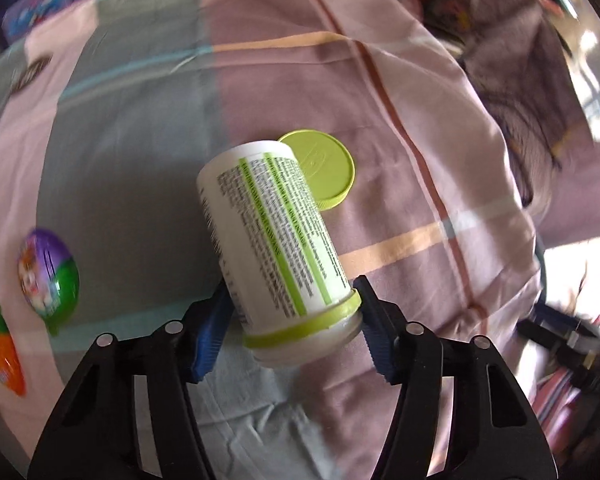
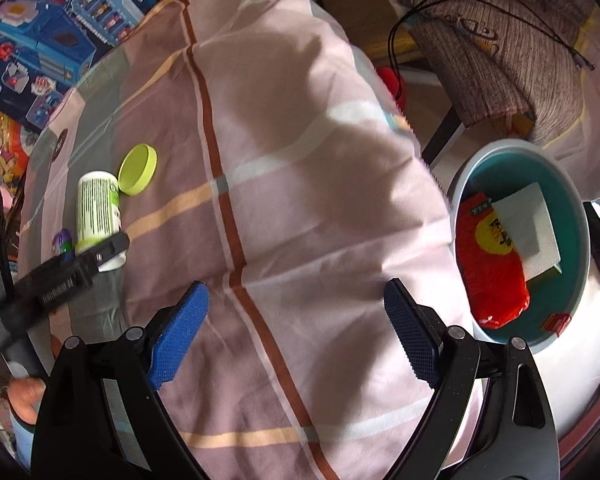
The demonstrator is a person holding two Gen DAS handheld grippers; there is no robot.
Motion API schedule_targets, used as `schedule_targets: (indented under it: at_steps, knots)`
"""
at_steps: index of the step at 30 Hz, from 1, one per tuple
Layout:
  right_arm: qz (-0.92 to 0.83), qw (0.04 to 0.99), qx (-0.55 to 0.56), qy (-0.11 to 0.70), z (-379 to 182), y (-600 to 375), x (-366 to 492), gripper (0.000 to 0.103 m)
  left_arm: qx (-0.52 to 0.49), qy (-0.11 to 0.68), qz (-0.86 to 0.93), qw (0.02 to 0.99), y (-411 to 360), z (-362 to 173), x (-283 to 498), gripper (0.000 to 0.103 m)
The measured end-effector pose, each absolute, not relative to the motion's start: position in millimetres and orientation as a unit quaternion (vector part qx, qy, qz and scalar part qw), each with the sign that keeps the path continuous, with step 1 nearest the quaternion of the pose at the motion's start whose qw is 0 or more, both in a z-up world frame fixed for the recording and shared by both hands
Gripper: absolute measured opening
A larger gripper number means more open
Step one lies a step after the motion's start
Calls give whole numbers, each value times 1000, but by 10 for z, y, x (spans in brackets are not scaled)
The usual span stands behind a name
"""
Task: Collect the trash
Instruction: 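Grasp the white pill bottle with left gripper while right gripper grasps the yellow-green lid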
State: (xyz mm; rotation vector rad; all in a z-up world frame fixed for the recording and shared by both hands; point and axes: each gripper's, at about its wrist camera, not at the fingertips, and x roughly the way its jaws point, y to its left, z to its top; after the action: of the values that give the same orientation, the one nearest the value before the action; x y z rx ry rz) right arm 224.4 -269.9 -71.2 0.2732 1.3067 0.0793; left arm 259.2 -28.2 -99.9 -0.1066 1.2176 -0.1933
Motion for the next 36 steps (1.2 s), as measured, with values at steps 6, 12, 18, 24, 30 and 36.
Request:
schedule_targets:
  at_steps: [6, 12, 18, 24, 30, 36]
  knots:
    - [41, 782, 122, 609, -725, -2561, 2493, 85, -33, 564, -73, 822, -164, -1021, 2693, 62]
    - [51, 788, 107, 605, -678, -2248, 2700, 85, -40, 546, -77, 833, -25, -1015, 2774, 51]
    - [82, 801, 58, 590, -684, -1693, 2964, 85, -40, 524, -80, 847, 315, -840, 2671, 51]
    - [100, 806, 10, 583, -814, -1174, 3206, 82, -71, 502, -80, 858, 773, -642, 2616, 51]
    - [101, 807, -31, 581, -928, -918, 3329, 71, -88, 506, -75, 855, 1006, -682, 2631, 51]
    - [94, 814, -85, 566, -960, -765, 3266, 51, -88, 510, -77, 852, 987, -715, 2608, 51]
